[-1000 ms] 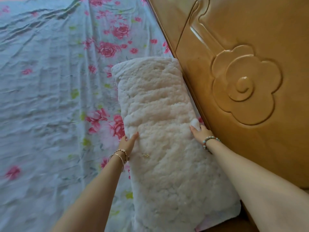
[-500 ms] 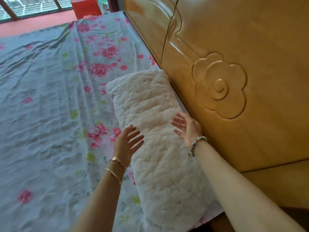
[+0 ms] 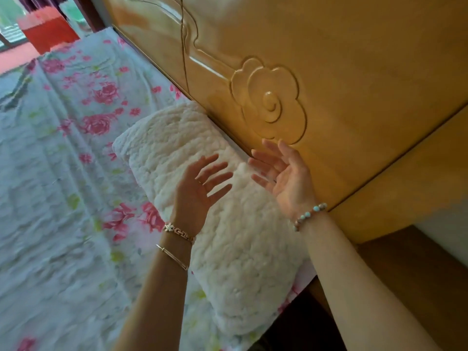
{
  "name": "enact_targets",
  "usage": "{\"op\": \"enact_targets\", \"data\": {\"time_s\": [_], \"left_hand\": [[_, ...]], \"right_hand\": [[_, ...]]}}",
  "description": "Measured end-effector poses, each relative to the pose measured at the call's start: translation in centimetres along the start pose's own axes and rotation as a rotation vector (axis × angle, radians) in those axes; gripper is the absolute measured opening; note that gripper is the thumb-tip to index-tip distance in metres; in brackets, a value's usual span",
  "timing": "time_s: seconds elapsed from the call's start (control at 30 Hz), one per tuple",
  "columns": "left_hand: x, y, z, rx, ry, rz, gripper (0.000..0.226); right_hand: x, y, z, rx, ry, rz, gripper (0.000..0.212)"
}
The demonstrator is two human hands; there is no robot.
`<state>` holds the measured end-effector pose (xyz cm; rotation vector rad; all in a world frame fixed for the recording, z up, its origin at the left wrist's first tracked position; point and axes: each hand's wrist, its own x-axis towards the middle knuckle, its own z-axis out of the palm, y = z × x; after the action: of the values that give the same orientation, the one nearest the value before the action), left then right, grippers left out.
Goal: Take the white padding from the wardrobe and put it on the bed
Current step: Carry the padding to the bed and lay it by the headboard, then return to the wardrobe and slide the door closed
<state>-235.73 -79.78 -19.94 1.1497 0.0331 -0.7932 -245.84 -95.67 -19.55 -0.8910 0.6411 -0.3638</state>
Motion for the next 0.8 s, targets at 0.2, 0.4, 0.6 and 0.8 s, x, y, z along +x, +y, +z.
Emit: {"op": "enact_targets", "data": {"time_s": [0.2, 0.4, 0.6, 0.8], "left_hand": [[-2.5, -2.3, 3.8, 0.041, -0.139, -0.008, 0.051], [-7.9, -5.2, 5.8, 0.074, -0.249, -0.008, 0.053], [-16.2, -5.4, 7.2, 0.087, -0.404, -0.054, 0.044], [-24.4, -2.7, 10.1, 0.154, -0.555, -0.064, 0.043]], "right_hand": [[-5.1, -1.3, -3.9, 0.017, 0.090, -0.081, 0.035], [-13.7, -1.5, -8.3, 0.007, 0.212, -0.169, 0.032], [-25.7, -2.6, -10.5, 0.087, 0.346, -0.263, 0.042], [-35.9, -4.3, -9.0, 0.093, 0.440, -0.376, 0.042]]}}
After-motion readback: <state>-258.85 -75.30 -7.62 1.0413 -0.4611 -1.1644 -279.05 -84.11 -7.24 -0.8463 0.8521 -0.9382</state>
